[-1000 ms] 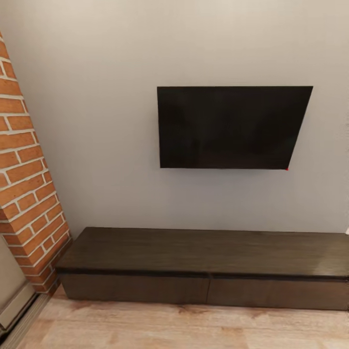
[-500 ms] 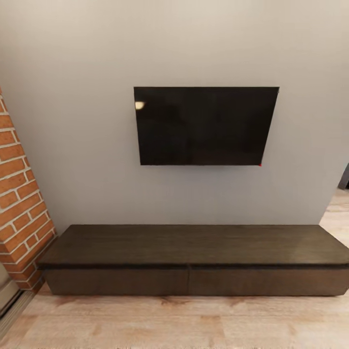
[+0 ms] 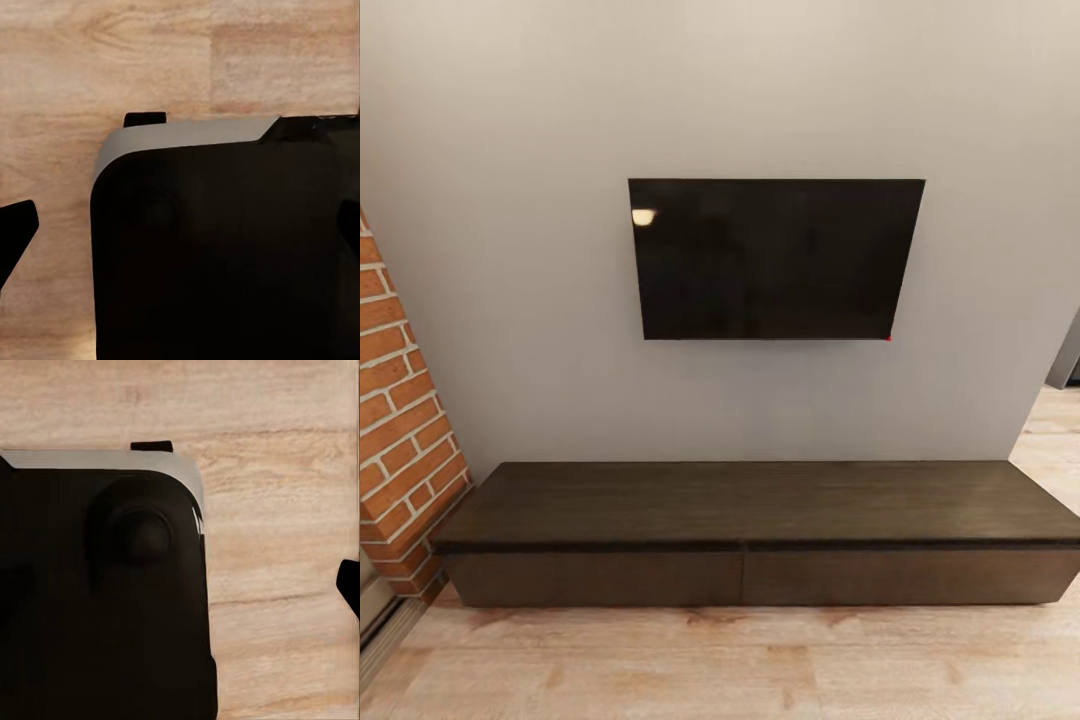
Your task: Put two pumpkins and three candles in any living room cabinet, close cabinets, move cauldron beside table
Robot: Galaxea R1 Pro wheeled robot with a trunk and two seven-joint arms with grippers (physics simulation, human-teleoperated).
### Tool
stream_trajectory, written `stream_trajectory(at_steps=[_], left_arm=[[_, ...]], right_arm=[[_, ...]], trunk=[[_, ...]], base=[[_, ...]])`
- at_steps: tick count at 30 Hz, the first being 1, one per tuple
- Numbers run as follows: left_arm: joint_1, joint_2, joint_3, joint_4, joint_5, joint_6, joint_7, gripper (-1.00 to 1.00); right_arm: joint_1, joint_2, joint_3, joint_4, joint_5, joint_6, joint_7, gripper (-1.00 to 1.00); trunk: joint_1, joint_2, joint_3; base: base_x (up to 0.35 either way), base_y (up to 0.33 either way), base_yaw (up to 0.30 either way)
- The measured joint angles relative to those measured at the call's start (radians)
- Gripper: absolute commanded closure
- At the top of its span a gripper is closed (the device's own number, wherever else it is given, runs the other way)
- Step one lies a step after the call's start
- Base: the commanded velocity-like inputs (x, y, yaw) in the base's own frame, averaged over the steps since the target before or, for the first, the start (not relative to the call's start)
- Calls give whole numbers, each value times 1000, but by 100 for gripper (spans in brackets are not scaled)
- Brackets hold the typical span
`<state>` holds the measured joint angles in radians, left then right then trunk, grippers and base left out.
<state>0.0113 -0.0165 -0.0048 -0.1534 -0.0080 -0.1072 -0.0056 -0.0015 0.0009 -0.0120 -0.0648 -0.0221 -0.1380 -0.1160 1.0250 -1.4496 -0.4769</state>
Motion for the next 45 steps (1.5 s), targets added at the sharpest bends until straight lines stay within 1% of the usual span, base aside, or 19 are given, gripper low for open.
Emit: stream_trajectory(at_steps=[4, 7, 9, 10, 11, 13, 15, 19, 21, 25, 26, 27, 29, 31, 33, 37, 40, 43, 45], left_arm=[[-13, 3, -1, -43, 2, 19, -3, -100], [-17, 27, 3, -109, 13, 124, -53, -100], [-20, 49, 6, -212, 24, 273, -170, -100], [-22, 66, 10, -319, 31, 403, -278, -100], [-20, 82, 11, -411, 35, 489, -349, -100], [-17, 117, 12, -556, 41, 630, -466, -100], [-16, 148, 13, -643, 61, 722, -579, -100], [-16, 167, 14, -693, 94, 777, -728, -100], [-16, 169, 14, -699, 102, 783, -767, -100], [-16, 168, 15, -704, 111, 788, -818, -100], [-16, 168, 15, -704, 112, 788, -821, -100], [-17, 168, 16, -705, 114, 788, -824, -100], [-17, 168, 24, -705, 131, 788, -828, -100], [-19, 169, 30, -710, 159, 789, -834, -100], [-21, 173, 33, -724, 183, 792, -859, -100], [-23, 201, 36, -749, 213, 794, -983, -100], [-23, 215, 41, -744, 219, 790, -1089, -100], [-23, 214, 42, -739, 217, 785, -1126, -100], [-23, 211, 43, -738, 216, 783, -1132, -100]], right_arm=[[0, -2, -3, -134, -7, 0, -9, -100], [0, -7, -36, -345, -67, 26, -10, -100], [1, -8, -55, -550, -119, 92, -8, -100], [1, -8, -61, -691, -151, 175, -6, -100], [1, -8, -64, -822, -164, 252, -5, -100], [1, -7, -69, -986, -181, 395, -4, -100], [1, -4, -87, -1085, -219, 478, -3, -100], [1, -2, -107, -1131, -315, 523, 0, -100], [1, -2, -110, -1132, -372, 528, 1, -100], [1, -6, -114, -1130, -594, 531, 26, -100], [1, -6, -115, -1129, -629, 531, 32, -100], [1, -8, -118, -1126, -695, 530, 42, -100], [0, -15, -139, -1118, -824, 521, 56, -100], [-3, -23, -165, -1112, -925, 503, 63, -100], [-7, -27, -177, -1106, -980, 491, 65, -100], [-22, -39, -216, -1091, -1122, 480, 101, -100], [-27, -44, -250, -1035, -1239, 477, 200, -100], [-40, -45, -261, -970, -1284, 476, 293, -100], [-49, -45, -263, -948, -1295, 473, 320, -100]], trunk=[[0, 0, 0], [0, 0, 0], [0, 0, 0], [0, 0, 1], [0, 0, 1], [0, 0, 0], [0, 0, 0], [0, 0, 0], [0, 0, 0], [0, 0, 0], [0, 0, 0], [0, 0, 0], [0, 0, 0], [0, 0, 0], [0, 0, 0], [0, 0, 0], [0, 0, 0], [0, 0, 0], [0, 0, 0]], base=[[0, 0, 0], [0, 0, 0], [0, 0, 0], [0, 0, 0], [0, 0, 0], [0, 0, 0], [0, 0, 0], [0, 0, 0], [0, 0, 0], [0, 0, 0], [0, 0, 0], [0, 0, 0], [0, 0, 0], [0, 0, 0], [0, 0, 0], [0, 0, 0], [0, 0, 0], [0, 0, 0], [0, 0, 0]])
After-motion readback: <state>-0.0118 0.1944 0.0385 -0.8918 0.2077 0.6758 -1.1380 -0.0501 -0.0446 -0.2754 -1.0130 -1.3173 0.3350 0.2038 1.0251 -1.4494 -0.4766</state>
